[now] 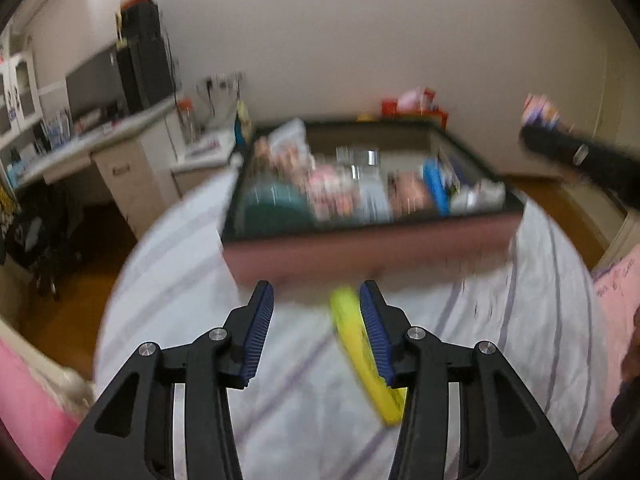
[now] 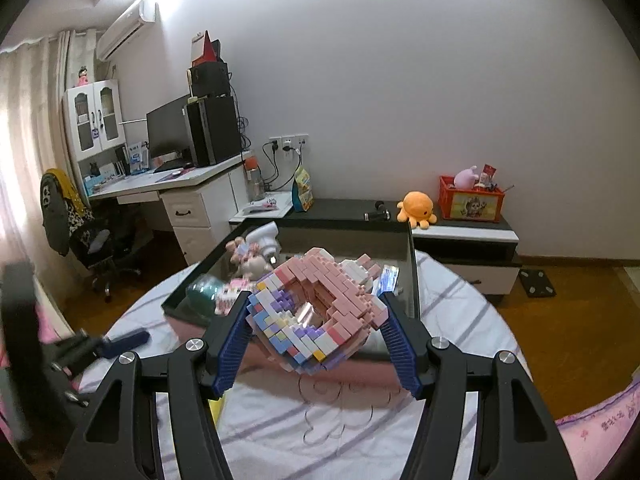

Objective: Organize rigid objects
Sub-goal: 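Carry the yellow highlighter with left tool while right tool carries the donut over the pink box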

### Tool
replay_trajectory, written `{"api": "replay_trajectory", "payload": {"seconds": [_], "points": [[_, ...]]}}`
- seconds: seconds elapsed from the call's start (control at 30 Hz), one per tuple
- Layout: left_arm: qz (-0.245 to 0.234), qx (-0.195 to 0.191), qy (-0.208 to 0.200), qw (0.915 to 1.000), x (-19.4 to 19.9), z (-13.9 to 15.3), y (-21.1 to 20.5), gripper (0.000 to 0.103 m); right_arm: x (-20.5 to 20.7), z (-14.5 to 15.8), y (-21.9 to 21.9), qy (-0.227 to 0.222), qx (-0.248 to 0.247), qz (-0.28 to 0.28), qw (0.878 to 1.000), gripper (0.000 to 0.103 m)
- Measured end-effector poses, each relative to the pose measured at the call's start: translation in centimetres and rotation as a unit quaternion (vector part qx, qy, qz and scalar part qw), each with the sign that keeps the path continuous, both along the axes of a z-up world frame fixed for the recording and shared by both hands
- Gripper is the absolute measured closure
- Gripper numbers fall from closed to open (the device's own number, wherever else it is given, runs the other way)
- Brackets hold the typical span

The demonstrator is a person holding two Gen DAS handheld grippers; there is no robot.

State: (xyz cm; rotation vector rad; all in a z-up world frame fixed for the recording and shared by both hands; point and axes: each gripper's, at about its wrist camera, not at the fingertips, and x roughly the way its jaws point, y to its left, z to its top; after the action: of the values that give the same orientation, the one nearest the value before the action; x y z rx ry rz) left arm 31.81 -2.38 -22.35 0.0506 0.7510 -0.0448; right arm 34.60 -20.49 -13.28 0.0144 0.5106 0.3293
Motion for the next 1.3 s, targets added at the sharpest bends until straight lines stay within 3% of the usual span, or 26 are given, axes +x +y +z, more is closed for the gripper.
{"api": "replay_trajectory", "payload": {"seconds": [0.13,0.17,0.27,0.37,0.43,0.47,0.53,0.73,0.87,1.03,1.3], "points": [[0.002,-0.013,0.052,0.9985,-0.1,-3.1,-0.9,0.048,-1.2,-0.4,-0.8,0.011,0.004,-0.004,1.0,0.039],[-0.001,-0.023,0.053,0.9983,-0.3,-3.5,-1.0,0.042,-1.5,-0.5,-1.1,0.013,0.006,-0.006,1.0,0.039],[0.009,-0.02,0.074,0.997,0.1,-4.1,-1.4,0.041,-1.9,-0.5,-1.5,0.018,0.007,-0.009,1.0,0.039],[0.006,-0.026,0.077,0.9967,0.2,-4.3,-1.7,0.034,-2.3,-0.7,-1.9,0.019,0.008,-0.009,1.0,0.039],[0.014,-0.024,0.068,0.9973,0.5,-4.4,-1.6,0.052,-2.3,-0.8,-2.2,0.021,0.012,-0.01,1.0,0.039],[0.014,-0.021,0.067,0.9974,0.7,-4.3,-1.5,0.075,-2.3,-0.9,-2.3,0.022,0.012,-0.01,1.0,0.039],[0.004,-0.013,0.063,0.9979,0.8,-3.7,-1.3,0.077,-2.4,-1.0,-2.4,0.024,0.012,-0.01,1.0,0.039],[-0.006,-0.026,0.016,0.9995,-0.5,-0.9,-0.2,0.077,-2.6,-0.9,-2.4,0.021,0.014,-0.009,1.0,0.039],[-0.006,-0.033,-0.042,0.9985,-2.0,3.0,0.7,0.077,-3.0,-0.4,-2.2,0.01,0.015,-0.008,1.0,0.039],[-0.003,-0.003,-0.114,0.9935,-3.5,7.7,0.6,0.076,-3.4,0.6,-1.8,-0.006,0.015,-0.006,1.0,0.039],[0.006,0.028,-0.171,0.9849,-4.3,11.2,0.6,0.076,-3.3,2.1,-0.6,-0.026,0.009,0.004,1.0,0.039]]}}
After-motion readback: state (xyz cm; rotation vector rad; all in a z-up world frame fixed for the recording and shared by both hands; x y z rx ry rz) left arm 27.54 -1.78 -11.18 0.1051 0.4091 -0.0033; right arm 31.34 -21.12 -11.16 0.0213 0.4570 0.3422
